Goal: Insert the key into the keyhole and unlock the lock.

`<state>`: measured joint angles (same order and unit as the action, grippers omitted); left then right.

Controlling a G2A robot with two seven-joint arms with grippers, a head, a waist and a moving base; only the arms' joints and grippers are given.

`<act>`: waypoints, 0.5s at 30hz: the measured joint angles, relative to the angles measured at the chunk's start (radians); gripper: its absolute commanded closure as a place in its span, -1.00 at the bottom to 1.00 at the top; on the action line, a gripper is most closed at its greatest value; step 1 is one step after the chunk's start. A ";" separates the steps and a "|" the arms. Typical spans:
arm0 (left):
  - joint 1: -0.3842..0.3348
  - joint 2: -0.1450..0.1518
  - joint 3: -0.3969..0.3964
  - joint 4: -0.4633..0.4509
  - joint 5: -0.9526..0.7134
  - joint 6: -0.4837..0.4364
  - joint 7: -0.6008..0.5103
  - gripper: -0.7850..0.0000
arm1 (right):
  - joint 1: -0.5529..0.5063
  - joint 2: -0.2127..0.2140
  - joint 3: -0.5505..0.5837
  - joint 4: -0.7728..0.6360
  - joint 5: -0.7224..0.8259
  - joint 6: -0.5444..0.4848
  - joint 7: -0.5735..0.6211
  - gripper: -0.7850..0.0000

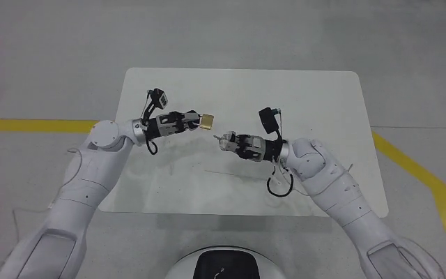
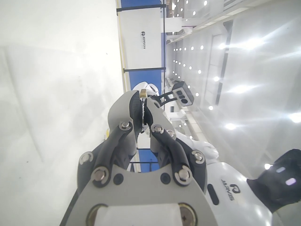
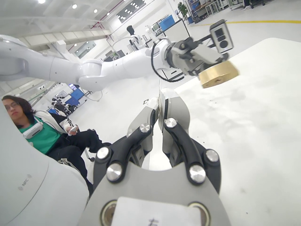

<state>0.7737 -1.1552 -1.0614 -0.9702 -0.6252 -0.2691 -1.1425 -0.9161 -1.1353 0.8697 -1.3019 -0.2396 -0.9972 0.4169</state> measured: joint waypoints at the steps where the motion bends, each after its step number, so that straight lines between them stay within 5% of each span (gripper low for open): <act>1: -0.022 -0.009 0.015 0.034 -0.019 0.001 -0.014 1.00 | -0.002 -0.005 -0.008 -0.013 -0.038 0.005 -0.018 1.00; 15: -0.110 -0.054 0.068 0.197 -0.091 -0.095 -0.180 1.00 | 0.091 -0.072 -0.088 0.087 -0.244 0.100 -0.165 1.00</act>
<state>0.6635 -1.2096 -0.9933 -0.7736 -0.7157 -0.3638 -1.3223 -0.8246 -1.2076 0.7817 -1.2146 -0.4834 -0.8969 0.2519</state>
